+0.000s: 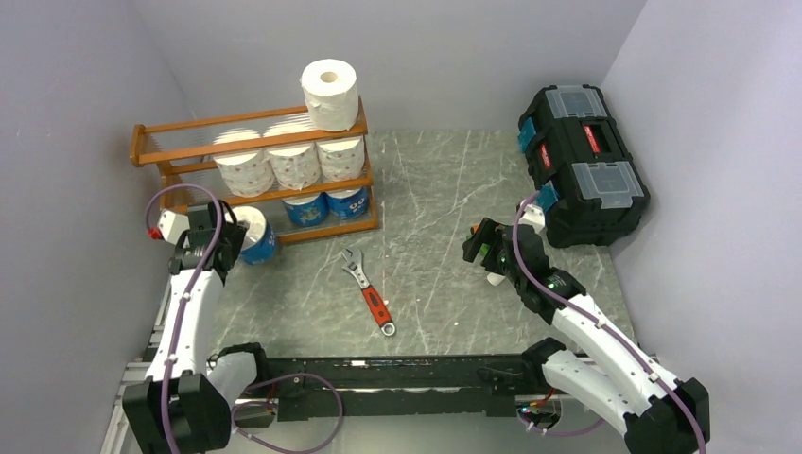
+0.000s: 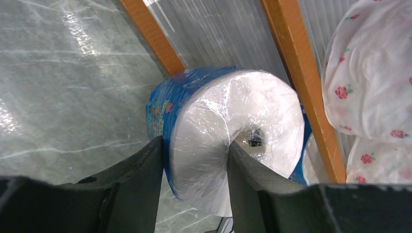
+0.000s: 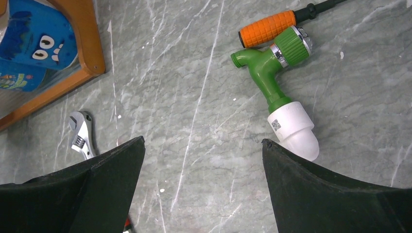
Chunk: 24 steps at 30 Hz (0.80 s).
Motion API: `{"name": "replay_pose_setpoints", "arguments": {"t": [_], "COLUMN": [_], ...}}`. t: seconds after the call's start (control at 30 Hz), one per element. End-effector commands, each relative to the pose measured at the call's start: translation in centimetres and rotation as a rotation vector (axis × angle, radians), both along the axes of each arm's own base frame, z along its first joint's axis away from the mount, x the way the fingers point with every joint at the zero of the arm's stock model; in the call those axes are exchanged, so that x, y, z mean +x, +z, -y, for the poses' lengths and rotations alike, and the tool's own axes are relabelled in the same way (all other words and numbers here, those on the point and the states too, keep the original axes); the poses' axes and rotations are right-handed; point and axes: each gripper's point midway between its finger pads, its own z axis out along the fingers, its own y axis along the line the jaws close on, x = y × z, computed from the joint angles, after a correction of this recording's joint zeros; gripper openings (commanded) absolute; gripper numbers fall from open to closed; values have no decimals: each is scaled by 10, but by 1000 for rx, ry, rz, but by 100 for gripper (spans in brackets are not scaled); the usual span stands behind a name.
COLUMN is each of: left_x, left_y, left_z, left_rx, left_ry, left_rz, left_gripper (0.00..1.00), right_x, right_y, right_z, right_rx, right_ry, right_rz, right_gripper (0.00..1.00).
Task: Place and organize the paper towels onto the shelf
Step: Place the paper towel on the shelf.
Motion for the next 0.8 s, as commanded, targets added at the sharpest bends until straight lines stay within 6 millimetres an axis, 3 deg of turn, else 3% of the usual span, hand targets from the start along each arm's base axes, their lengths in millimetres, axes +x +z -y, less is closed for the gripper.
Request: {"name": "replay_pose_setpoints", "arguments": {"t": [0.0,0.77], "left_x": [33,78], "left_y": [16,11], "left_z": [-2,-1], "left_rx": [-31,-91], "left_ry": [-2,-14], "left_rz": [134,179], "left_gripper": [2,3], "right_x": [5,10], "right_y": [8,3], "right_z": [-2,3], "right_rx": [22,-9], "right_ry": [-2,-32], "right_rz": [42,24], "right_gripper": [92,92]}}
